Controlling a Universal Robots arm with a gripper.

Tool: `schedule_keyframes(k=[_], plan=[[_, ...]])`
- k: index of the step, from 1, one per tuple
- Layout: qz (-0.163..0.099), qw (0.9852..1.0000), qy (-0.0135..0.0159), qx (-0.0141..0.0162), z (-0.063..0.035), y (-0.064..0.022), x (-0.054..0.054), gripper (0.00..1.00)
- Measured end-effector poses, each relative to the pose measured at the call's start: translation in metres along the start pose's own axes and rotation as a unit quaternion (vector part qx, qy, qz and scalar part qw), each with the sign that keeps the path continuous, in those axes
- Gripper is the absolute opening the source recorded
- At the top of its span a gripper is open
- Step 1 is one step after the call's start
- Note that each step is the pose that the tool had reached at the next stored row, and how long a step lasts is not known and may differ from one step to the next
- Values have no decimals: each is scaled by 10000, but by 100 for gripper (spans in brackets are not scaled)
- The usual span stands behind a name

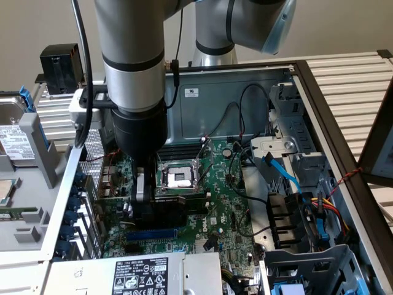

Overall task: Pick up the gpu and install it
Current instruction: 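Insert the gpu into the slot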

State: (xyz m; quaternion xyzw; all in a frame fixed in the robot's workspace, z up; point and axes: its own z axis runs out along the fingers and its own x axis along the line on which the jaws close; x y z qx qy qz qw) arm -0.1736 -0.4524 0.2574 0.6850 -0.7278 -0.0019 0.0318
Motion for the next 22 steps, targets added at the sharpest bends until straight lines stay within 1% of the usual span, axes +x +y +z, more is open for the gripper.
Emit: schedule_keyframes(k=[7,12,22], plan=[[2,10000,0,0,23,0,-1,27],[2,10000,-3,8,27,5,-5,27],[2,10000,-2,15,42,17,-20,27]])
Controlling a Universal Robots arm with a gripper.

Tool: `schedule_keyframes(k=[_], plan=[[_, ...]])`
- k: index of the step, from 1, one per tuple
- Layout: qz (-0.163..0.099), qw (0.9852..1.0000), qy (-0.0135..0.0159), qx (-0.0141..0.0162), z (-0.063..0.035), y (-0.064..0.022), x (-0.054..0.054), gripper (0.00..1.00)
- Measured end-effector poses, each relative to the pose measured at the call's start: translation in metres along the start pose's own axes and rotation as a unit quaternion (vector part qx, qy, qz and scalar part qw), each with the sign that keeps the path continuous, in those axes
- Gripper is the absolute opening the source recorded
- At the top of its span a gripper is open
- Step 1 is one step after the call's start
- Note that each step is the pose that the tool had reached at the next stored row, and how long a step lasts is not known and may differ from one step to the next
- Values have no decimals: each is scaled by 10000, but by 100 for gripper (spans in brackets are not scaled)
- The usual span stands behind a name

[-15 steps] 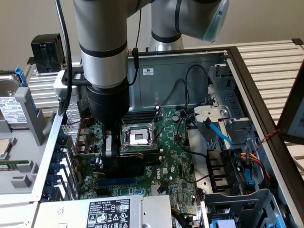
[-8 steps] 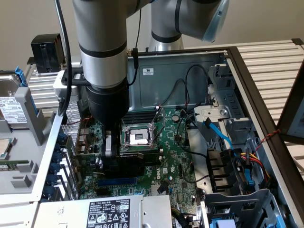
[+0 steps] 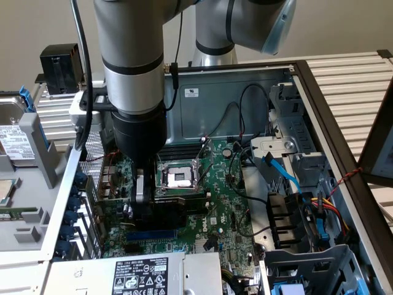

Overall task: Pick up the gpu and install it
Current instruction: 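Insert the gpu into the slot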

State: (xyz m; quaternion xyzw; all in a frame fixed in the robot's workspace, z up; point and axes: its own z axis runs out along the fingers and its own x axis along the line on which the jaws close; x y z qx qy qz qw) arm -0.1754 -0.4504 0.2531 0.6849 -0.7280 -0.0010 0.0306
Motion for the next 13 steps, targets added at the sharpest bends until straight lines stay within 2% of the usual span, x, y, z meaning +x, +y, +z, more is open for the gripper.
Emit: schedule_keyframes(k=[13], plan=[[1,10000,-3,0,27,6,-2,27]])
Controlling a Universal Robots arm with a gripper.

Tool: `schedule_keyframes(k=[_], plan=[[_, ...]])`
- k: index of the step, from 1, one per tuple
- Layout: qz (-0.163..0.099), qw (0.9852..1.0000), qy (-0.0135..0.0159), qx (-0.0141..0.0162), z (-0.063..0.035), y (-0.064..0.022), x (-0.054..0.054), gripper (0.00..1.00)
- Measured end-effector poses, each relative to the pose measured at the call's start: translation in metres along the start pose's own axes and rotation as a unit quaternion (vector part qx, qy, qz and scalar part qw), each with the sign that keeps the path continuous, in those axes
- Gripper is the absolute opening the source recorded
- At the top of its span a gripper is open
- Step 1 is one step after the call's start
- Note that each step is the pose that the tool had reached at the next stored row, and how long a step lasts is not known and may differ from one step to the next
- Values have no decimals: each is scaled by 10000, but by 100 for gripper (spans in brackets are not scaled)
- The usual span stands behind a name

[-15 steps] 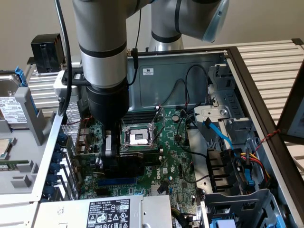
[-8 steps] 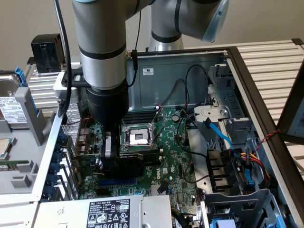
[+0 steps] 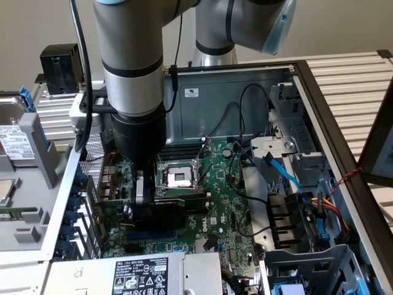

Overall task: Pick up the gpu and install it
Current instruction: 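Insert the gpu into the slot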

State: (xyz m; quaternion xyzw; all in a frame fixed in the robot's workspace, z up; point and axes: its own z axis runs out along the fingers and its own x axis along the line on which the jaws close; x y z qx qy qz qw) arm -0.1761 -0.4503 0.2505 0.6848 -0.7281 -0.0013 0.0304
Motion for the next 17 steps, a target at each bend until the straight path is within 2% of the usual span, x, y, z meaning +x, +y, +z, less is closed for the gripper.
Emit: schedule_keyframes(k=[7,9,13,17], plan=[[0,10000,1,3,-83,4,4,27],[0,10000,-1,18,-88,4,6,27],[3,10000,-4,67,-89,3,8,27],[3,10000,-10,75,-87,28,11,27]])
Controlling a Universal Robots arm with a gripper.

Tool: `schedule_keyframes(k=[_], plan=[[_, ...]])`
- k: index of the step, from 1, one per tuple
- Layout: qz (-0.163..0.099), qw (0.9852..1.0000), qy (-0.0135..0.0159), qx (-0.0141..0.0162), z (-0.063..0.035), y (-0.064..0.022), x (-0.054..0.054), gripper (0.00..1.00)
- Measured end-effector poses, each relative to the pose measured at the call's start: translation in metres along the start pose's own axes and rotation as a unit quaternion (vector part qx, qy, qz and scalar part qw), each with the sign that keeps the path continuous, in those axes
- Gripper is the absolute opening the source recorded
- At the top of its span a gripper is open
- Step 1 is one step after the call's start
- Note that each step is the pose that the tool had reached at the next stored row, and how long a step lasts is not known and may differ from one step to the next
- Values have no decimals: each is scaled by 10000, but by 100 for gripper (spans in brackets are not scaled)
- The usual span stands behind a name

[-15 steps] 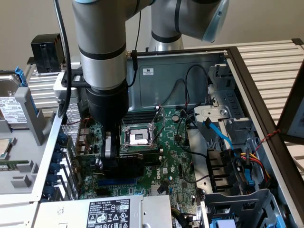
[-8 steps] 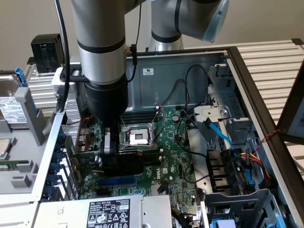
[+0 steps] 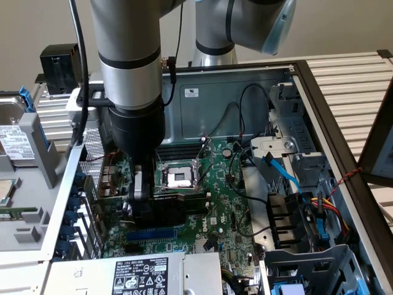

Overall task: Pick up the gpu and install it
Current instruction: 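Insert the gpu into the slot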

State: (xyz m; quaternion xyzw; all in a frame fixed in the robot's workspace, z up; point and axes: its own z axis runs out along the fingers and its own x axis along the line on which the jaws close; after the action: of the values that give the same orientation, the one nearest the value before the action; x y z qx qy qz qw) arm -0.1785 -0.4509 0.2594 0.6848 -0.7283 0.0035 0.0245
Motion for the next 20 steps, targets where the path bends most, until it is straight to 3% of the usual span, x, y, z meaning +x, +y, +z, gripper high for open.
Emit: schedule_keyframes(k=[2,5,6,14,17,20], plan=[[0,10000,-5,12,0,5,4,27],[3,10000,-15,77,0,5,5,27],[3,10000,-19,84,-1,5,6,27],[2,9999,-59,84,1,11,44,27],[2,9999,-84,82,1,11,51,27],[1,9999,-130,83,2,13,52,27]])
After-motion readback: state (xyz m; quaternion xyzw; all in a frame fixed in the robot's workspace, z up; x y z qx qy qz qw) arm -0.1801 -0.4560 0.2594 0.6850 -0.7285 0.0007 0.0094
